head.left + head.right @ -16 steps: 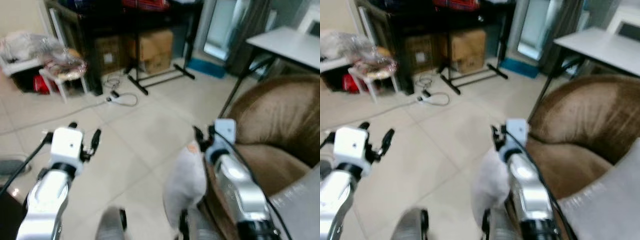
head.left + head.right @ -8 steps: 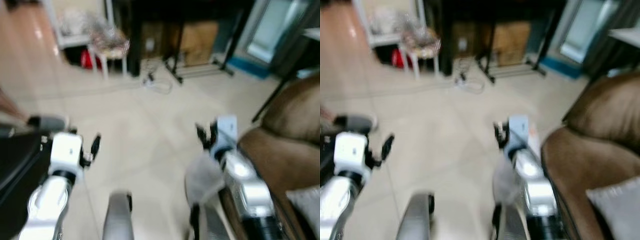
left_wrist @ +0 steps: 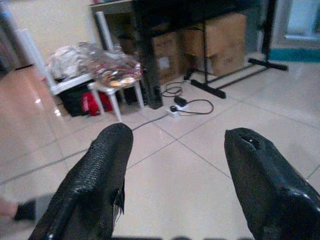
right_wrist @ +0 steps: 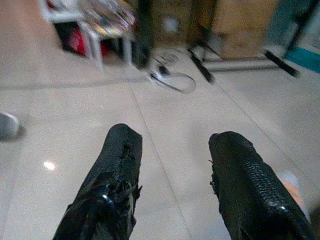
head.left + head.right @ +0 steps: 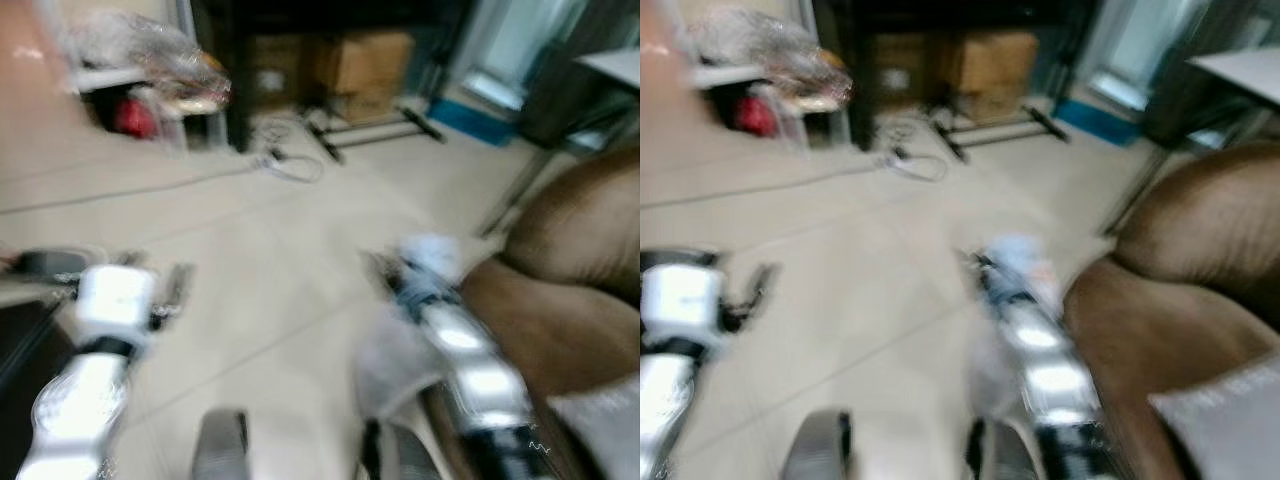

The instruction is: Move the pillow to the sofa from floor

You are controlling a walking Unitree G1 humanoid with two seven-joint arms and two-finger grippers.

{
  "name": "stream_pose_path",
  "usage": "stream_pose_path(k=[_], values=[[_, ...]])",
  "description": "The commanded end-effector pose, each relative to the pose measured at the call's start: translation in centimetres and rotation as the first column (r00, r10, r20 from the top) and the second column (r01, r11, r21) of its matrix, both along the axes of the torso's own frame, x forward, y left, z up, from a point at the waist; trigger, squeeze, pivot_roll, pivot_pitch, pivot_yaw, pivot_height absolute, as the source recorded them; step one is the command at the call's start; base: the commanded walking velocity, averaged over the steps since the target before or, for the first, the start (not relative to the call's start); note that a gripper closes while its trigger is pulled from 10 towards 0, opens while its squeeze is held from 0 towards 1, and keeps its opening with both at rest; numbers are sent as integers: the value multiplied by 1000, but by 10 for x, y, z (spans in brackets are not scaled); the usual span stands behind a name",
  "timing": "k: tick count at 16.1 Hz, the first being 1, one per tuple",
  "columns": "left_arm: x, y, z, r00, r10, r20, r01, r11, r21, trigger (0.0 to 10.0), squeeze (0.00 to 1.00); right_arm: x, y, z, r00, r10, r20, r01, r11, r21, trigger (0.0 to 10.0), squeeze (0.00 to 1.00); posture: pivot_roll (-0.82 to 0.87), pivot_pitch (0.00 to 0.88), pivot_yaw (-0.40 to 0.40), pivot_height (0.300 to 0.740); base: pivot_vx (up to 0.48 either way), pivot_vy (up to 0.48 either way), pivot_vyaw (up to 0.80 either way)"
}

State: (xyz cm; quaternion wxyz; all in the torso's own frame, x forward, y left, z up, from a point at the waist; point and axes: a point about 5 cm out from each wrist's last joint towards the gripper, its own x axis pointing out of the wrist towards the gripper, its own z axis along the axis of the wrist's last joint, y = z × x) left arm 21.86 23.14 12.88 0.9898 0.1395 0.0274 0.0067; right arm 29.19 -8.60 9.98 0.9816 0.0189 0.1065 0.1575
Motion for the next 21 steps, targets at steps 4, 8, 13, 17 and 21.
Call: stream_pose_path(k=[4,8,13,17,21], values=[[3,-14,-2,999,-47,4,47,998,-29,10000,0,1,-28,-8,998,-62,-23,61,997,-36,10000,0,-11,0,-92,590,367,0,0],[2,-13,-2,999,-39,4,39,999,-25,10000,0,4,-30,-9,998,-47,-40,45,998,-51,10000,0,-8,0,-94,590,90,0,0],[0,-13,-7,998,-57,-30,57,998,-13,10000,0,5,-32,-11,996,-59,-66,56,997,-45,10000,0,-7,0,-93,555,0,0,0],[-1,-12,-7,998,-57,-36,57,998,-9,10000,0,10,-40,-18,991,-80,-106,77,996,-36,10000,0,7,0,-100,520,0,0,0],[-3,-8,-7,998,-52,-43,52,999,2,10000,0,13,-41,-23,990,-61,-131,56,998,-36,10000,0,18,0,-103,480,0,0,0]])
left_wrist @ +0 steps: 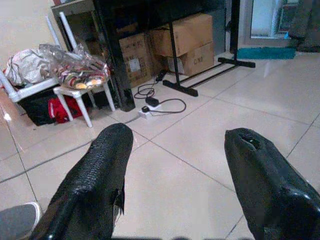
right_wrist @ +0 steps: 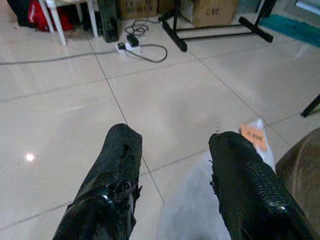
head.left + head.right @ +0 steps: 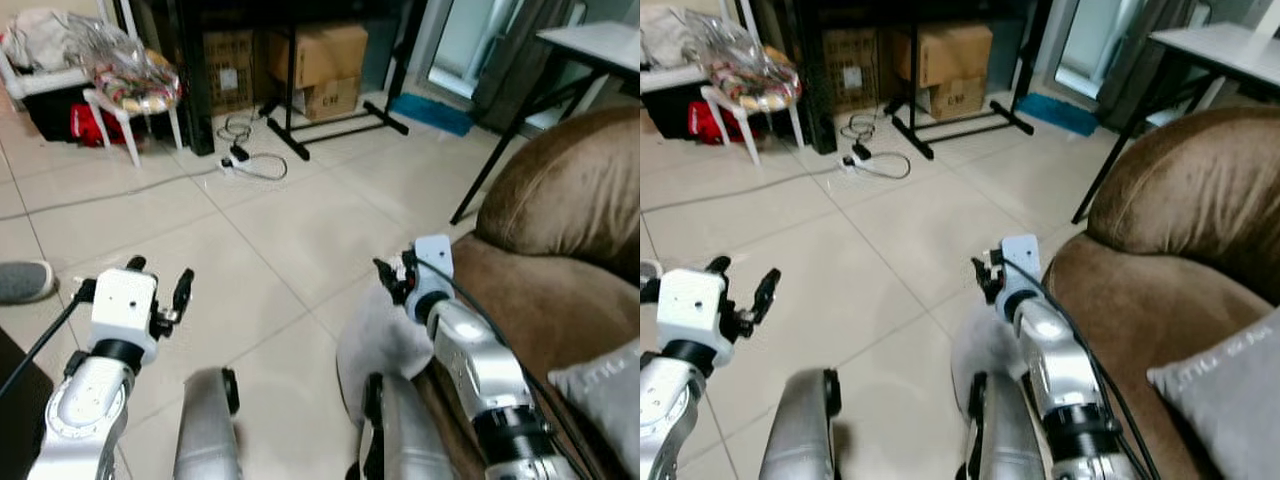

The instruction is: Move the pillow to the sofa from floor

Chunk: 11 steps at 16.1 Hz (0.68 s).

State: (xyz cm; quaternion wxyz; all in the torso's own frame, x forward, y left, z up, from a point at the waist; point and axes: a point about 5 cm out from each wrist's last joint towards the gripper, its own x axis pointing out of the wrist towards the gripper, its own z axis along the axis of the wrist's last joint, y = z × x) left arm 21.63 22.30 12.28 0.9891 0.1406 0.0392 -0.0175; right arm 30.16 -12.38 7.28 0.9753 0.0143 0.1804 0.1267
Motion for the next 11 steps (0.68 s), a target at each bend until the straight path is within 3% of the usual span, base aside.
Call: stream_pose_path(k=[1,5,6,8,11], values=[[-1,0,-1,1000,-8,-14,8,1000,5,10000,0,4,-3,3,1000,-2,13,2,1000,3,10000,0,19,0,-99,475,0,0,0],[1,1,2,999,-46,-26,47,999,26,10000,0,4,2,0,1000,24,11,-25,1000,9,10000,55,17,0,-55,460,0,0,0],[4,0,3,997,-75,-33,76,996,36,10000,0,4,3,-1,1000,25,17,-25,1000,19,10000,1000,11,0,-29,460,0,0,0],[13,-9,4,977,-205,-64,209,976,61,10000,0,9,7,-2,999,-32,27,32,999,7,10000,1000,-22,0,31,460,0,0,0],[19,-23,2,943,-319,-99,326,942,73,10000,0,24,2,3,988,-149,40,150,988,-20,10000,1000,-47,46,61,460,0,0,0]])
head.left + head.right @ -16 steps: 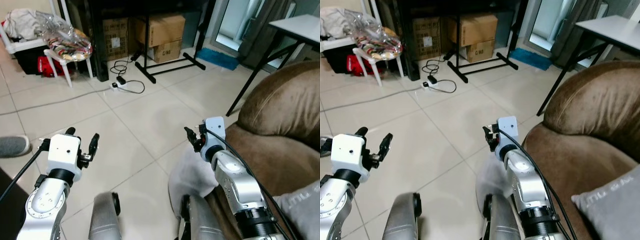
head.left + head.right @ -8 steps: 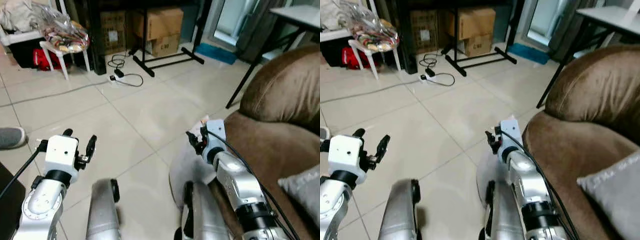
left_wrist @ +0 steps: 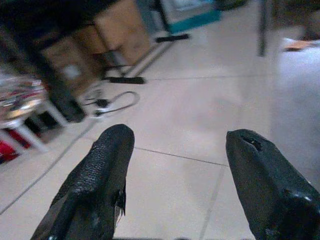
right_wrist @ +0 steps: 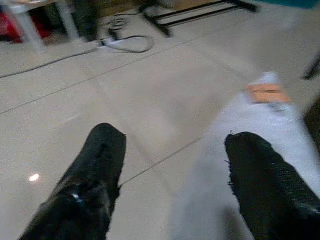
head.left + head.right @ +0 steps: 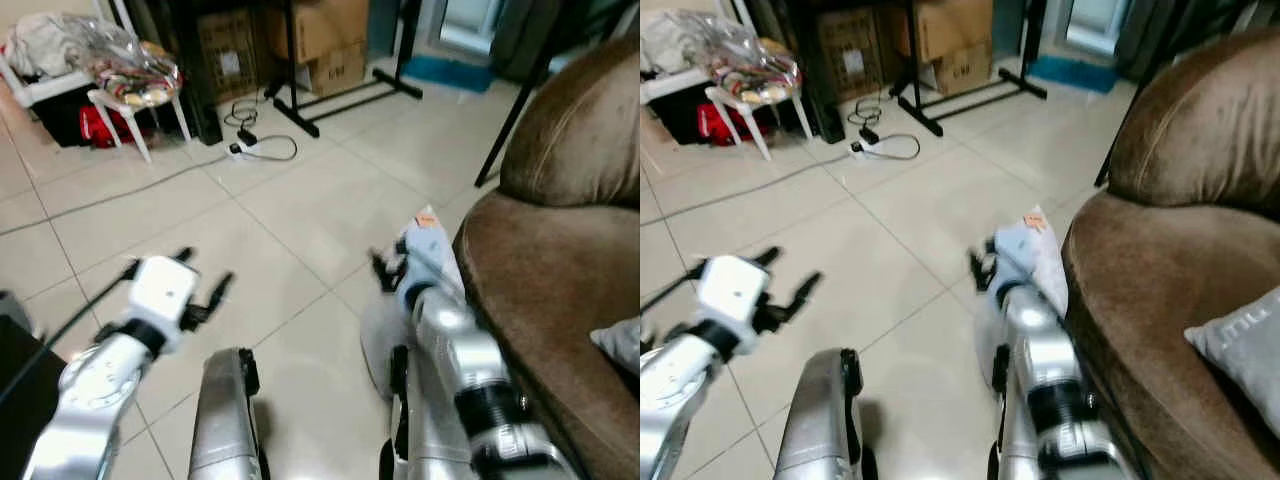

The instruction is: Move the pillow to the sofa from floor

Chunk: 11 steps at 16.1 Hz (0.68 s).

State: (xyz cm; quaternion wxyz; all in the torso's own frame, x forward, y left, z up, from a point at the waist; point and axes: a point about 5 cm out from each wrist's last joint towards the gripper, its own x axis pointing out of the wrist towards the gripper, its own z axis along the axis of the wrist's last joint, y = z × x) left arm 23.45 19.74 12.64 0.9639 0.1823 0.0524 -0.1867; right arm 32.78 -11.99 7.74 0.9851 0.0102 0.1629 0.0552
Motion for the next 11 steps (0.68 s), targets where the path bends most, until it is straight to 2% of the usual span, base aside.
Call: stream_pose_path(k=[1,3,5,7,8,9,11], values=[[-1,-7,0,997,-73,-26,74,997,18,10000,0,7,-9,2,998,-64,16,64,998,-25,10000,1000,-41,105,66,460,0,0,0],[-4,-13,2,990,-137,-39,138,990,17,10000,0,16,-14,4,995,-101,24,102,994,-48,10000,1000,-45,128,63,460,0,0,0],[-16,-17,3,971,-223,-88,219,975,-45,10000,0,24,-21,2,991,-133,1,132,984,-115,10000,1000,-45,179,32,460,0,0,0],[-30,-19,2,955,-267,-133,257,963,-83,10000,0,23,-29,-8,987,-151,-57,136,969,-206,10000,1000,-35,203,2,460,0,0,0],[-35,-20,1,950,-276,-149,264,960,-95,10000,0,22,-32,-13,983,-164,-82,141,963,-231,10000,616,-32,212,-5,460,0,0,0],[-41,-20,0,941,-292,-174,276,955,-110,10000,0,20,-37,-20,976,-184,-117,149,955,-256,10000,0,-28,225,-16,460,0,0,0],[-54,-19,0,930,-301,-209,282,952,-116,10000,0,12,-46,-36,956,-226,-187,155,930,-332,10000,0,-12,245,-35,460,0,0,0]])
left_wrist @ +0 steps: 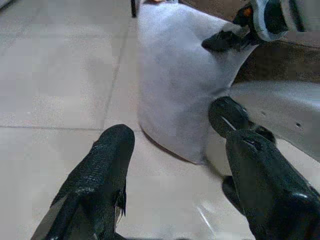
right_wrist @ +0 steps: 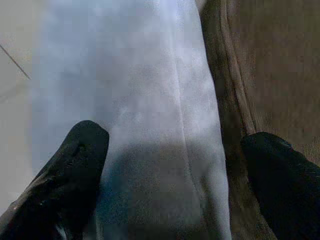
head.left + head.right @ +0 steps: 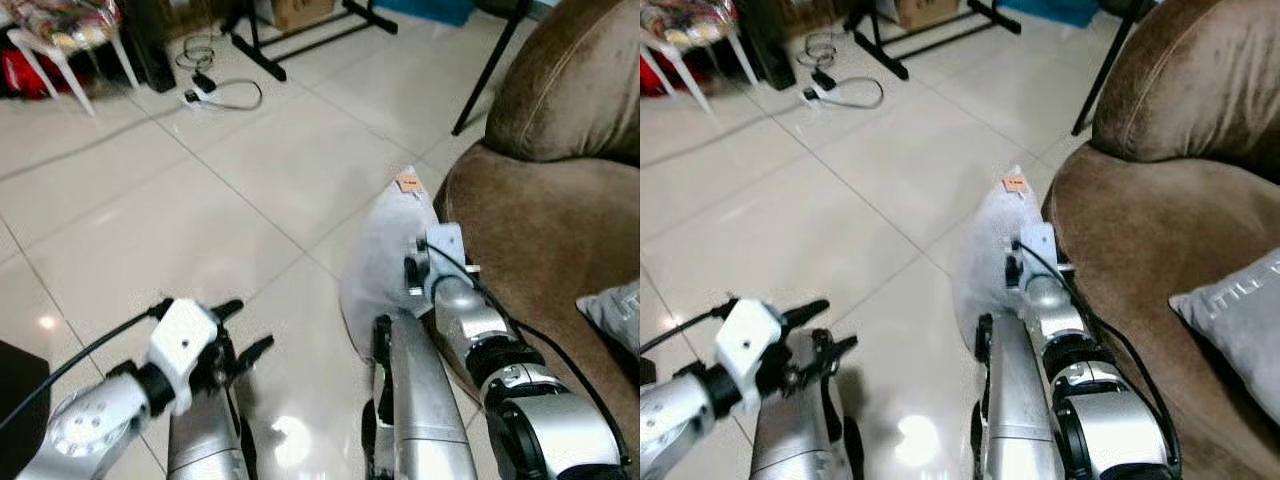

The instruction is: Move the pillow to the sofa from floor

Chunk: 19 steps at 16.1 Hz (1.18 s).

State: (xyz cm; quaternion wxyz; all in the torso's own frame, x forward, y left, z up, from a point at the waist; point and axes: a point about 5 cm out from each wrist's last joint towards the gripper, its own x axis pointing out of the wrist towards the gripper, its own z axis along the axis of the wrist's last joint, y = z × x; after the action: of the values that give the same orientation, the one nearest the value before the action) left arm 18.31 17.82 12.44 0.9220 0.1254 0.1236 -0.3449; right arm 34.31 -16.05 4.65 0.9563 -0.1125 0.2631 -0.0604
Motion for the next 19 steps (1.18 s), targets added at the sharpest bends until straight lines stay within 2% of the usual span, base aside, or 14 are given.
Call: stream_pose_path(k=[1,3,4,5,6,11,19], values=[[-4,0,2,1000,-7,-7,7,1000,0,10000,0,-5,-5,-7,999,-13,-42,12,999,-37,10000,0,-11,246,-36,460,0,0,0],[-9,1,3,1000,-7,-22,7,1000,0,10000,0,-11,-5,-16,996,-20,-89,16,999,-49,10000,0,-13,247,-39,460,0,0,0],[-13,0,3,999,-14,-36,14,1000,-1,10000,0,-15,-3,-23,992,-31,-123,30,999,-11,4902,0,-14,244,-37,460,0,0,0],[-14,0,4,999,-21,-43,21,1000,-3,10000,0,-15,0,-23,992,-35,-122,39,999,30,3961,0,-15,244,-36,460,0,0,0],[-15,-1,4,998,-31,-52,31,1000,-6,10000,0,-14,3,-22,993,-31,-118,39,997,65,0,0,-16,243,-34,460,0,0,0],[-13,-2,5,996,-53,-68,53,999,-10,10000,0,-12,10,-21,995,9,-103,1,995,102,0,0,-24,237,-20,460,0,0,0],[-9,0,4,996,-54,-71,54,999,-4,10000,0,-14,13,-23,994,43,-105,-32,994,104,0,0,-19,220,-11,460,0,0,0]])
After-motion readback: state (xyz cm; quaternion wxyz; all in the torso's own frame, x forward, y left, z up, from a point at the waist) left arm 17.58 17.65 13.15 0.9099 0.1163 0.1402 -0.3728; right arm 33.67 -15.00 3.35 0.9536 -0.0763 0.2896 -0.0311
